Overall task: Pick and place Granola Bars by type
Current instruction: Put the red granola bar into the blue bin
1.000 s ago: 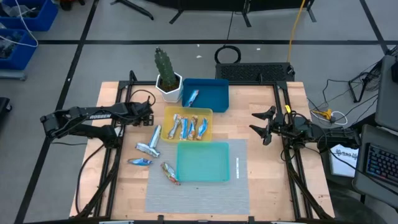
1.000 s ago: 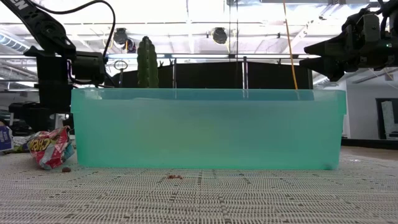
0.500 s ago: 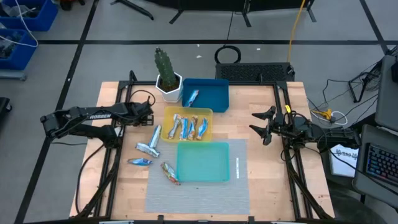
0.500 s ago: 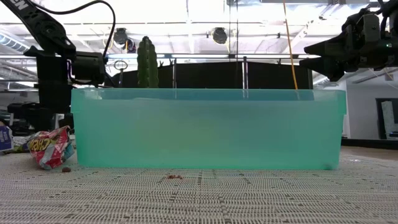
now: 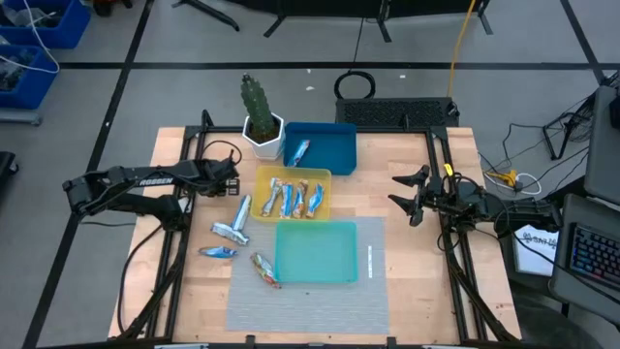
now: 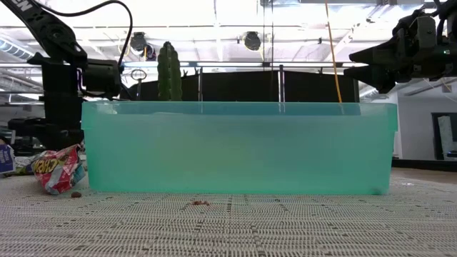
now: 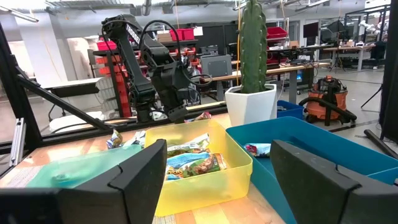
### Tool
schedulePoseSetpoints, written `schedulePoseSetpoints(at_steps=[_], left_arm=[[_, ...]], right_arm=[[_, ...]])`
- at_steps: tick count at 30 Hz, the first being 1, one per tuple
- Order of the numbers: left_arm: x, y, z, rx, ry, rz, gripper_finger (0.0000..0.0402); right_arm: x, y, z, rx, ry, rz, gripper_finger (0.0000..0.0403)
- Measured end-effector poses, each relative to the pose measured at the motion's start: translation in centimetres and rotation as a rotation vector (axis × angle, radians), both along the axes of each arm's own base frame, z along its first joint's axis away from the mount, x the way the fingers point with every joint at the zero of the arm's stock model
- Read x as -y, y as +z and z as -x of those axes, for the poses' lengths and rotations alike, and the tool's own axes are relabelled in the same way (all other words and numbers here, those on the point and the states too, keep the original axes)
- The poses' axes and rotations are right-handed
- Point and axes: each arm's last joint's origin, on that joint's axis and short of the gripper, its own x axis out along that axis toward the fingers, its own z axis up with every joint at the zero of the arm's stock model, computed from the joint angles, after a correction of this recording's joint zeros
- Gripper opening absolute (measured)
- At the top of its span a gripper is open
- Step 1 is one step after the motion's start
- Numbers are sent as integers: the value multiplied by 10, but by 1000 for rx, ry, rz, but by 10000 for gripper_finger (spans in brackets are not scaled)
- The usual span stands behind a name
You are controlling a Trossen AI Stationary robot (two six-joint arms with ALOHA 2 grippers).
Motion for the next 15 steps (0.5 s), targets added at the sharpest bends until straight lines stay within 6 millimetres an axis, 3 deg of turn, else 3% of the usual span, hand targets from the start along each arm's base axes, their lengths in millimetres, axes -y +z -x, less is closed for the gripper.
schedulePoseSetpoints(at_steps=[4,15], left_arm=[[-1,7,-2,36,4,-4,39],[-6,60,-23,139,-96,-67,30]], right_arm=[[0,0,0,0,0,0,279],[0,0,0,0,0,0,279]])
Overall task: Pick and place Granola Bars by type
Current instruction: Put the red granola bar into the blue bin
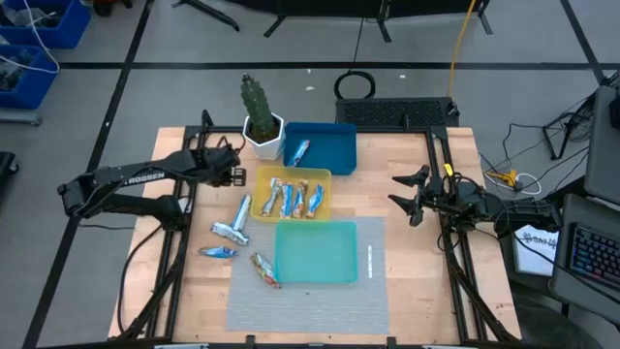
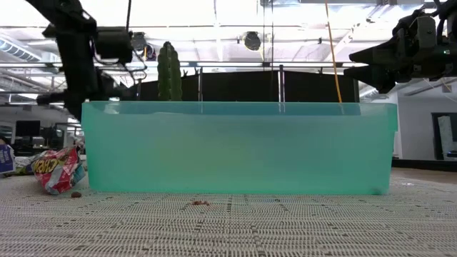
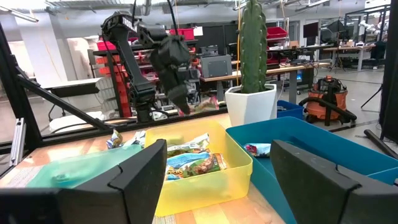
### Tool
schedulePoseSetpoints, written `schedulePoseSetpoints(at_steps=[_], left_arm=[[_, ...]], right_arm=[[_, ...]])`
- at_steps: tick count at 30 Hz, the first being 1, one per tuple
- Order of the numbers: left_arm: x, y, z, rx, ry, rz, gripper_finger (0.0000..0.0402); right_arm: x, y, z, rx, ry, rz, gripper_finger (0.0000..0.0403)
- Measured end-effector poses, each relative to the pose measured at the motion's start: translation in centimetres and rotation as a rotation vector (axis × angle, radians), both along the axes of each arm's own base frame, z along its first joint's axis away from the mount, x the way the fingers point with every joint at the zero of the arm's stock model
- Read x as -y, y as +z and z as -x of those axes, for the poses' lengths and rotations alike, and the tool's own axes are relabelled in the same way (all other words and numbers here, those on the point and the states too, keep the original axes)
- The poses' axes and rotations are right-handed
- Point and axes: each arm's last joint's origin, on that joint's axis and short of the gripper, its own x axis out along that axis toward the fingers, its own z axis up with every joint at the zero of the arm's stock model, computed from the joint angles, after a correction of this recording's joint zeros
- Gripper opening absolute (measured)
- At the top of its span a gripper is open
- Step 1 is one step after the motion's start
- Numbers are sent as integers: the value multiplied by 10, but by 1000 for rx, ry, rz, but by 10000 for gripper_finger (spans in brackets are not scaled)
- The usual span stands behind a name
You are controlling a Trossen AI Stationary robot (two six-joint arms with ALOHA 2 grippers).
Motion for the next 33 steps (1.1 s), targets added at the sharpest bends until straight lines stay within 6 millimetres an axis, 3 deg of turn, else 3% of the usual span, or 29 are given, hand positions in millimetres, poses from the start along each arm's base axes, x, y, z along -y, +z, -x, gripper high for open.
schedulePoseSetpoints(at_steps=[10,22,27,33], left_arm=[[6,60,-18,99,-63,-43,29],[35,150,-38,314,-249,-161,29],[46,169,-51,351,-323,-200,25],[52,178,-78,340,-384,-209,24]], right_arm=[[0,0,0,0,0,0,279],[0,0,0,0,0,0,279],[0,0,0,-1,0,0,279],[0,0,0,0,0,0,279]])
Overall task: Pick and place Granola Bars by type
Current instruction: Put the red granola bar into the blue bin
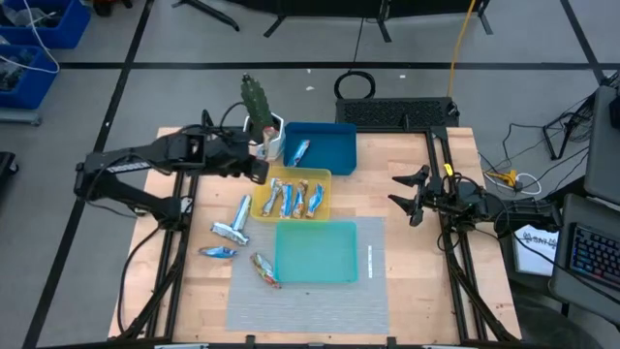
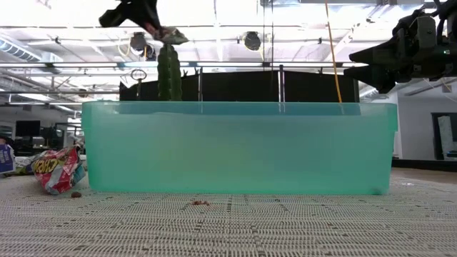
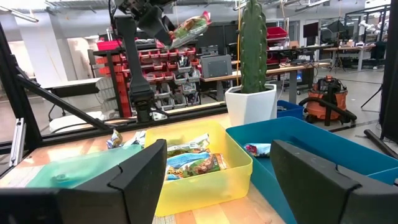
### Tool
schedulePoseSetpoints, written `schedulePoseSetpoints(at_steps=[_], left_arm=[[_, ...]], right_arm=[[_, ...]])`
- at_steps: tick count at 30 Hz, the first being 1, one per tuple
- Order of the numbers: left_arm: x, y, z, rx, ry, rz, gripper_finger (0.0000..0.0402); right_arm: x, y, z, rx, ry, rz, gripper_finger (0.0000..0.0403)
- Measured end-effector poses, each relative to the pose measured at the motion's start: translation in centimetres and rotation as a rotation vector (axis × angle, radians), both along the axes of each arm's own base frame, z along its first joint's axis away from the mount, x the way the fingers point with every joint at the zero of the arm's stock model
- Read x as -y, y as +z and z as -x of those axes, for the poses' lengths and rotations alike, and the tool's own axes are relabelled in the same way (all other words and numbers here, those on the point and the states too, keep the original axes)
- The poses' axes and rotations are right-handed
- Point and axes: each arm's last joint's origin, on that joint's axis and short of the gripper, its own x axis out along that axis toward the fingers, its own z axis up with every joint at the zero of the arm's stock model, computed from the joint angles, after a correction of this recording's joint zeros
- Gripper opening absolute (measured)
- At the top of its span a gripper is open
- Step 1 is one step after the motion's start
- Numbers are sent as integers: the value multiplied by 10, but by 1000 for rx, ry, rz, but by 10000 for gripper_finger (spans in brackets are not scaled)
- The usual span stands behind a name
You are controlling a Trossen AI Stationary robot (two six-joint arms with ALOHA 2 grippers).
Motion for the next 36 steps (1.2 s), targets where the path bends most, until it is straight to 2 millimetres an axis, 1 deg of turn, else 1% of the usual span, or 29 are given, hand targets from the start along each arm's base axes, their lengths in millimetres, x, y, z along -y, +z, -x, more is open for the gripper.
schedulePoseSetpoints(at_steps=[6,15,19,23,27,31,36], left_arm=[[0,5,-33,-13,-7,-16,24],[-12,6,-82,51,55,7,23],[-20,6,-106,77,85,19,23],[-35,1,-126,76,108,44,23],[-55,-7,-142,70,140,81,23],[-77,-23,-153,44,171,135,23],[-102,-44,-160,13,217,193,23]], right_arm=[[0,0,0,0,0,0,279],[0,0,0,0,0,0,279],[0,0,0,0,0,0,279],[0,0,0,0,0,0,279],[0,0,0,0,0,0,279],[0,0,0,0,0,0,279],[0,0,0,0,0,0,279]])
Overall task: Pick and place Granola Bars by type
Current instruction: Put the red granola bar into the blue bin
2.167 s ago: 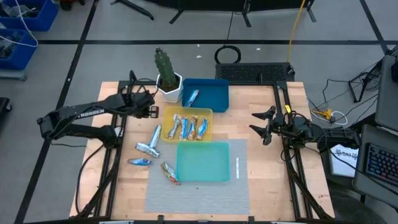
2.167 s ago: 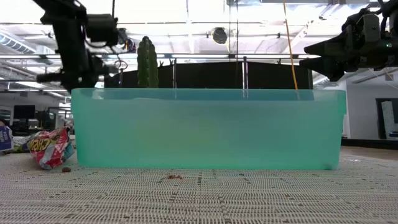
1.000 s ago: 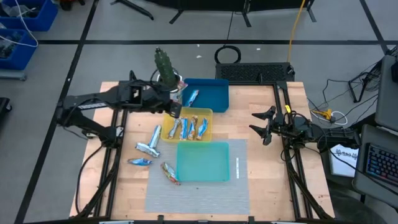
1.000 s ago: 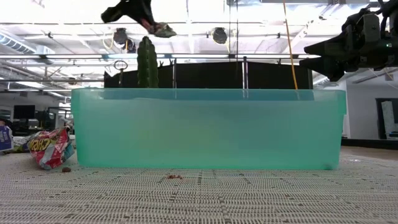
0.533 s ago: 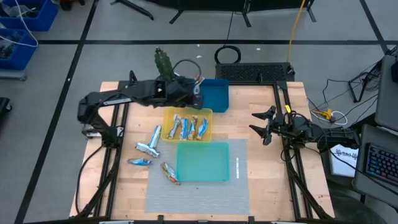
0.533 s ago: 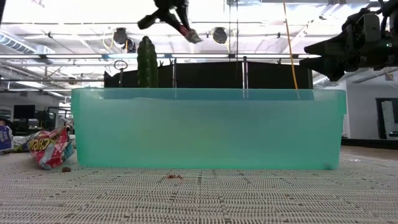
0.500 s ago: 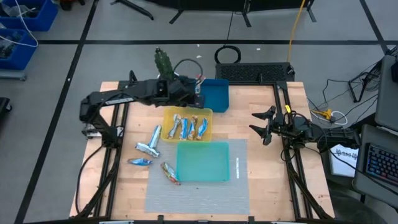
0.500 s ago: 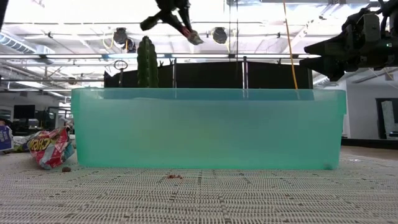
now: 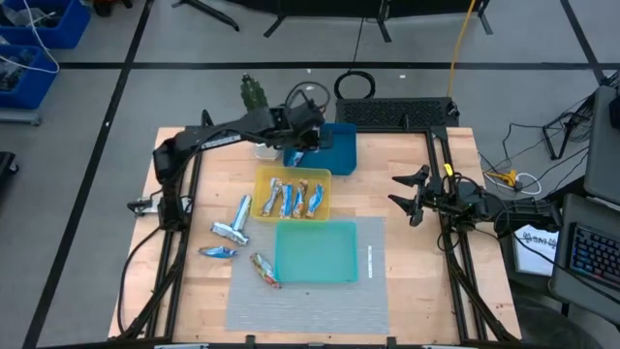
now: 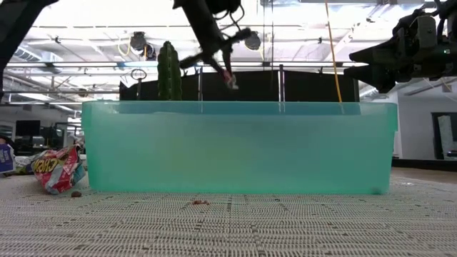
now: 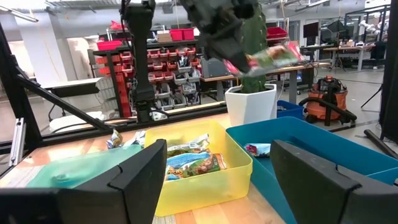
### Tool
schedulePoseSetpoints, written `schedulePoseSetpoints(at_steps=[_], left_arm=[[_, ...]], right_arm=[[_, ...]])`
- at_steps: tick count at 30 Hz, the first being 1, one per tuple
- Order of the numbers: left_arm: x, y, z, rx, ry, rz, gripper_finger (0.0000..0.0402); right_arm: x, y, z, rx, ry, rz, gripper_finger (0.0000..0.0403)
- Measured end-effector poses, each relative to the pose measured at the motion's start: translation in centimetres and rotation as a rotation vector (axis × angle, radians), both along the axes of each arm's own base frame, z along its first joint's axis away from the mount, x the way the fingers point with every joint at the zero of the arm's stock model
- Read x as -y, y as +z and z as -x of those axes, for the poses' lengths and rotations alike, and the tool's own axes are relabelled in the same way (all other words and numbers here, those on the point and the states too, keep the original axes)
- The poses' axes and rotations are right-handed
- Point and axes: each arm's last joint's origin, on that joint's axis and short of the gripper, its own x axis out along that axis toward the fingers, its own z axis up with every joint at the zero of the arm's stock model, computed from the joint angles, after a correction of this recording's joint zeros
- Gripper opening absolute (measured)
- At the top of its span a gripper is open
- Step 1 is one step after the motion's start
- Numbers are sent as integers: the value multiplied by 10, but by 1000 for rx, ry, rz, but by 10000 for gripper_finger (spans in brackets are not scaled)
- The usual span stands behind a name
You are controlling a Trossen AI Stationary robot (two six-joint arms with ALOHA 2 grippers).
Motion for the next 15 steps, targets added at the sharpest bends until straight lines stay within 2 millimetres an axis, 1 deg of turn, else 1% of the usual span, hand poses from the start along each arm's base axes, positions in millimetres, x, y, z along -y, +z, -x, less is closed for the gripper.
schedulePoseSetpoints(at_steps=[6,11,15], left_arm=[[-27,-24,-9,-7,26,38,23],[-41,-44,-13,-56,13,42,22],[-53,-66,-17,-114,8,50,22]], right_arm=[[0,0,0,0,0,0,279],[0,0,0,0,0,0,279],[0,0,0,0,0,0,279]])
